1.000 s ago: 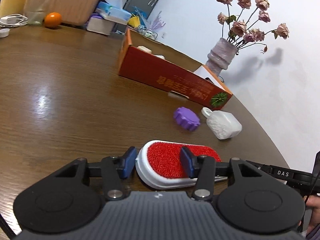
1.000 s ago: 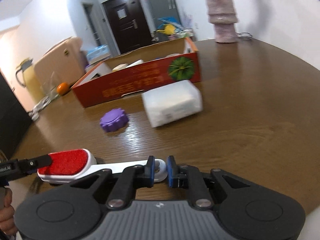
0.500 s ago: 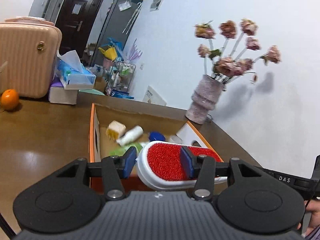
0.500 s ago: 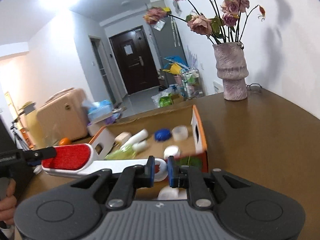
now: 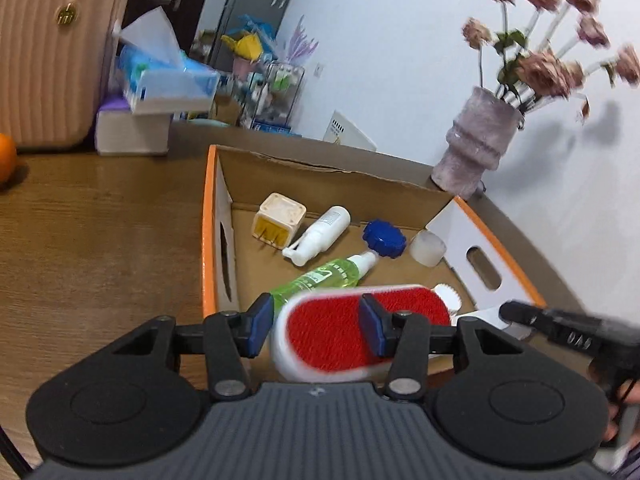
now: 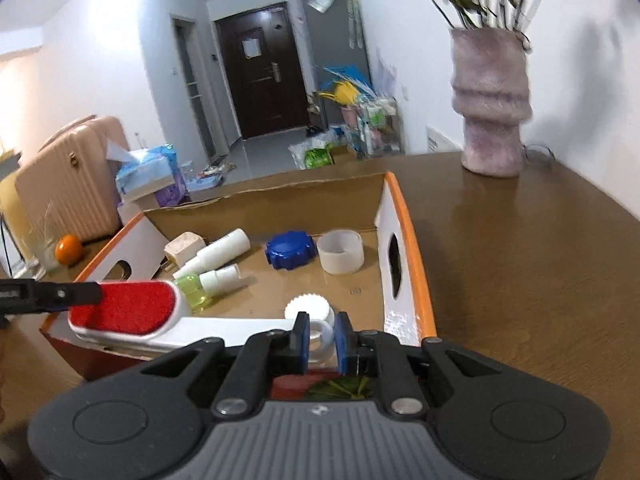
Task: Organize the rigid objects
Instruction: 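Lower both held items into the box and open both grippers, then withdraw both tools from the box back over the table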
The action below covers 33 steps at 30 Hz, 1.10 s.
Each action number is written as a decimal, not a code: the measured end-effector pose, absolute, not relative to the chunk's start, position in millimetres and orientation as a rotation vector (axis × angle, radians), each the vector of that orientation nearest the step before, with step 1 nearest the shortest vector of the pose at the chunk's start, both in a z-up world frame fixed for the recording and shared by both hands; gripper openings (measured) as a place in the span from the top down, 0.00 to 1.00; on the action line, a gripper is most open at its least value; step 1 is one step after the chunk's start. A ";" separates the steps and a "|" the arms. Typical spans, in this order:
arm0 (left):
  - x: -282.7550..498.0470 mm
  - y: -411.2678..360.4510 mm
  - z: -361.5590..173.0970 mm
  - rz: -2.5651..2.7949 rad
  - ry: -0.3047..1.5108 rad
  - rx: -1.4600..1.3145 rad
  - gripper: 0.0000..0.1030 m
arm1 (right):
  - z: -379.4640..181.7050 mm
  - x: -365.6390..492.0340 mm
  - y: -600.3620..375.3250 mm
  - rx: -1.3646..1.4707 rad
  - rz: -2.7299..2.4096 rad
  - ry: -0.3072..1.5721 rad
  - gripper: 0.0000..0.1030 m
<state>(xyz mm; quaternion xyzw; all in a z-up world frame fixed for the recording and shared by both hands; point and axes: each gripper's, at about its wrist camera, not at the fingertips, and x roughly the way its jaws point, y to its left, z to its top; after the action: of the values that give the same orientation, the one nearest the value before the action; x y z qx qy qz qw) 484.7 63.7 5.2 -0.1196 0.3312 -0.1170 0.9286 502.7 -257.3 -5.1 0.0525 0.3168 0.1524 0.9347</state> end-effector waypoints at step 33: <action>287.0 -12.3 23.0 0.065 0.077 -0.038 0.00 | 23.0 357.4 -228.2 -0.076 0.293 0.162 0.11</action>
<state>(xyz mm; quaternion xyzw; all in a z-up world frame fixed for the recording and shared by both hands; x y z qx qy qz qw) 287.0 -12.3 23.0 -0.0191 0.0382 0.0325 0.9986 357.4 -228.2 23.0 -0.0376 0.0806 0.1458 0.9853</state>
